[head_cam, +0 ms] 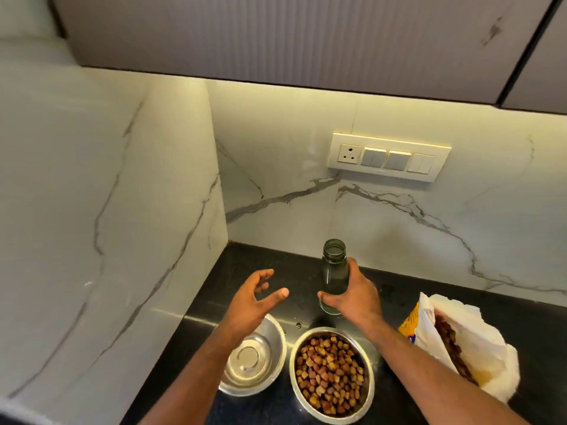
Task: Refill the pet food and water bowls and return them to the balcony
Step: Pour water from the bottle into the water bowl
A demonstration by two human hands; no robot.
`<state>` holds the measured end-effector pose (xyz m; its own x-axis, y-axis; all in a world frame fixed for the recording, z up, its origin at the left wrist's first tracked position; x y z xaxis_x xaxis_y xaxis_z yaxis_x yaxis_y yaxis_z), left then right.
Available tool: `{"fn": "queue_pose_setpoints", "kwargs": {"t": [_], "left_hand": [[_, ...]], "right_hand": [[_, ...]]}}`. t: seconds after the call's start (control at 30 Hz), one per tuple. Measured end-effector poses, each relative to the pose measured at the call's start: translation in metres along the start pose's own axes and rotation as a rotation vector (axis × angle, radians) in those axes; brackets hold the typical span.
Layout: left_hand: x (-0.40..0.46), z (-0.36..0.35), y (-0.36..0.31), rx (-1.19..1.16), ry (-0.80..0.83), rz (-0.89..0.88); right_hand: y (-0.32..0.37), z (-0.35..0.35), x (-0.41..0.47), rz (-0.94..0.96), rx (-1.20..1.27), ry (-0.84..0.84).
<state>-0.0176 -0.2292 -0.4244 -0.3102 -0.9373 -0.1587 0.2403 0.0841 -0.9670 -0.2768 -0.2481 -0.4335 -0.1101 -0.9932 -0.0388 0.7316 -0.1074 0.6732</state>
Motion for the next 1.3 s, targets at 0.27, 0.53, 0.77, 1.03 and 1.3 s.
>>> {"fn": "queue_pose_setpoints", "kwargs": {"t": [0.27,0.53,0.77,1.03,1.3], "left_hand": [[-0.084,0.023,0.040,-0.042,-0.323,0.092],[-0.159,0.014,0.075,-0.015,-0.533,0.220],[-0.174,0.006,0.086,0.098,-0.548,0.327],[-0.153,0.009,0.108,0.161,-0.406,0.409],[-0.130,0.014,0.119,0.218,-0.265,0.393]], "right_hand": [[0.033,-0.019,-0.007,0.227,-0.181,0.209],[0.052,-0.039,-0.015,0.383,-0.359,0.369],[0.065,-0.047,-0.014,0.470,-0.593,0.444],[0.064,-0.064,-0.001,0.534,-0.801,0.459],[0.060,-0.071,0.010,0.537,-0.945,0.470]]}}
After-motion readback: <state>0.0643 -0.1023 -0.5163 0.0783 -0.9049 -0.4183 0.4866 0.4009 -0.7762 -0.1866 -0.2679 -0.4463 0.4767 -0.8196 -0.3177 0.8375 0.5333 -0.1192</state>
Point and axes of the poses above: each hand's wrist, its own x-axis towards the middle knuckle, its own z-axis out of the back of the hand, y = z × x, the point moved 6 cm from there along x, towards the middle knuckle, and after that the axes turned 9 degrees about y, right-handed, at the moved point
